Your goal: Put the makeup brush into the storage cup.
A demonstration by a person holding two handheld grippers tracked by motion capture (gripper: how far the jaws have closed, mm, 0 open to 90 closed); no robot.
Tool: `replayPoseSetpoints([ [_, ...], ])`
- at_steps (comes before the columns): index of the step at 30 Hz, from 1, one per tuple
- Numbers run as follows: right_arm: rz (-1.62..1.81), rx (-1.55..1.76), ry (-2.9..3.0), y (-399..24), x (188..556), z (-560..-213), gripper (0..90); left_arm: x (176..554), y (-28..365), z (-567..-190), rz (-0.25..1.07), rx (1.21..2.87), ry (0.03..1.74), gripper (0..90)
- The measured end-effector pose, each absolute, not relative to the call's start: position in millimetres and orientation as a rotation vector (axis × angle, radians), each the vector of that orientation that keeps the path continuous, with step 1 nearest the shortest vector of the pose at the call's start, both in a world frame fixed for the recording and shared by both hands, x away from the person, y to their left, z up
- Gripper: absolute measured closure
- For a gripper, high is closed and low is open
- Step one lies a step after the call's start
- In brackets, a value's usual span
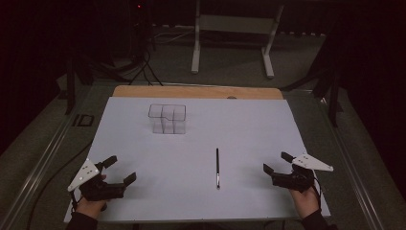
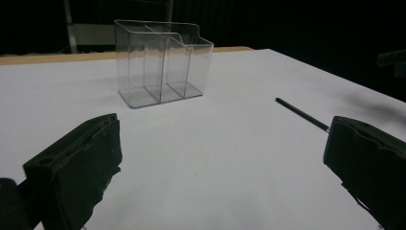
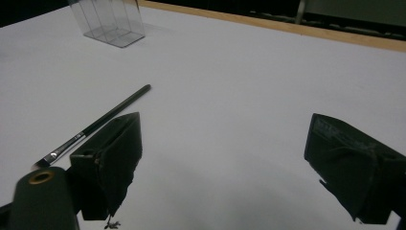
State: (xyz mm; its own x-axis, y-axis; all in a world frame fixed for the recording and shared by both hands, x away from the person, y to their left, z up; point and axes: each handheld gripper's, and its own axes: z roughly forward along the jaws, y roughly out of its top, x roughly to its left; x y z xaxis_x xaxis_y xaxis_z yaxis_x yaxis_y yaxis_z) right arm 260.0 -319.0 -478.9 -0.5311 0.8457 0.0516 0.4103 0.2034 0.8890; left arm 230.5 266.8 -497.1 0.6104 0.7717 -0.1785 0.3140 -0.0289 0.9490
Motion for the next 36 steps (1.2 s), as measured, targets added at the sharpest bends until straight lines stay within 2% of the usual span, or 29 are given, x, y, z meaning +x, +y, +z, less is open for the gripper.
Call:
replayPoseSetpoints([
  [14,1.247,1.14,2.043,-318,261,-472,13.3,231,268,-498,0.451,1.614,0.931,0.8],
  [22,1.248,1.003,2.369,-311,279,-461,13.5,230,268,-498,0.457,1.614,0.937,0.8],
  [36,0.906,0.724,2.928,-293,310,-494,14.5,230,268,-499,0.442,1.625,0.935,0.8],
])
